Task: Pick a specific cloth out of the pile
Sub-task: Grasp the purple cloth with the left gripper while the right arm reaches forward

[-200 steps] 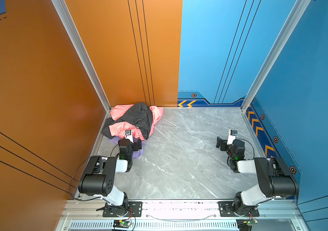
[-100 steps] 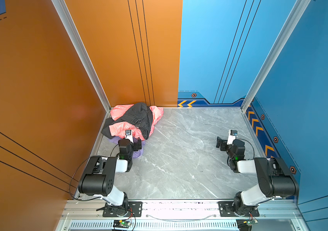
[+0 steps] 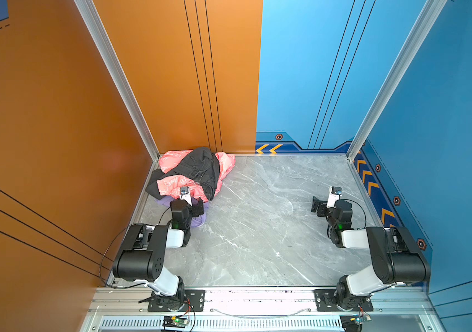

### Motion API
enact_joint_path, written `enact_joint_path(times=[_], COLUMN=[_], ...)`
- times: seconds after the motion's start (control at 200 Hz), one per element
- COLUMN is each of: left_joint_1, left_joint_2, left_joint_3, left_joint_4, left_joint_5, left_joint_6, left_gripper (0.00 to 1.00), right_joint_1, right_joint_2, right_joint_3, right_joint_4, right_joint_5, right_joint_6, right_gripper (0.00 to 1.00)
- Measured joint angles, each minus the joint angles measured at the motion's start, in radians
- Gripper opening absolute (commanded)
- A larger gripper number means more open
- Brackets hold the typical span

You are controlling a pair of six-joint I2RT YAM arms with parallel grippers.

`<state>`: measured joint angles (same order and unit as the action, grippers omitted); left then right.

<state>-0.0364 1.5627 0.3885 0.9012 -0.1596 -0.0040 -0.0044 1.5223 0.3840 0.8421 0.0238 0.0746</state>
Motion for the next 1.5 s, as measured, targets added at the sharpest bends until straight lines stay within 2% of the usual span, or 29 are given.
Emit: enact_joint_path(times=[0.11, 0.255, 0.43, 0.566, 0.696, 0.831, 1.001, 1.191, 1.311, 1.411, 1.426, 1.501], left_joint_1=[-0.01, -0.031, -0.034, -0.011, 0.014, -0.002, -0.005, -0.012, -0.019, -0.024, -0.024, -0.026], left_joint_2=[-0.052, -0.267, -0.502, -0.591, -0.609, -0.632, -0.66, -0.599, -0.552, -0.508, -0.502, -0.46], left_joint_3=[-0.008, 0.006, 0.163, 0.285, 0.319, 0.299, 0.291, 0.291, 0.291, 0.291, 0.291, 0.29], left_joint_4=[-0.039, -0.195, -0.581, -0.875, -1.076, -1.197, -1.307, -1.371, -1.378, -1.376, -1.376, -1.367], left_joint_5=[-0.062, -0.15, -0.164, -0.119, -0.066, -0.058, -0.09, -0.086, -0.079, -0.074, -0.071, -0.063], left_joint_6=[-0.003, -0.017, -0.062, -0.108, -0.179, -0.288, -0.425, -0.518, -0.578, -0.622, -0.624, -0.658], left_gripper=[0.98, 0.98, 0.98, 0.98, 0.98, 0.98, 0.99, 1.0, 0.89, 0.87, 0.83, 0.77], right_joint_1=[0.004, 0.021, 0.039, 0.04, 0.026, 0.018, 0.074, 0.165, 0.233, 0.288, 0.296, 0.337], right_joint_2=[-0.069, -0.192, -0.317, -0.364, -0.364, -0.348, -0.341, -0.335, -0.328, -0.306, -0.301, -0.271], right_joint_3=[0.02, 0.048, 0.138, 0.223, 0.303, 0.34, 0.343, 0.374, 0.412, 0.45, 0.458, 0.494], right_joint_4=[-0.069, -0.176, -0.381, -0.541, -0.708, -0.809, -0.851, -0.861, -0.862, -0.864, -0.866, -0.88], right_joint_5=[0.007, 0.008, 0.011, 0.034, 0.029, 0.004, -0.011, -0.028, -0.036, -0.055, -0.056, -0.069], right_joint_6=[-0.001, -0.02, -0.056, -0.056, -0.055, -0.049, -0.048, -0.048, -0.047, -0.045, -0.045, -0.045], right_gripper=[1.0, 1.0, 1.0, 1.0, 1.0, 1.0, 1.0, 1.0, 1.0, 1.0, 1.0, 1.0])
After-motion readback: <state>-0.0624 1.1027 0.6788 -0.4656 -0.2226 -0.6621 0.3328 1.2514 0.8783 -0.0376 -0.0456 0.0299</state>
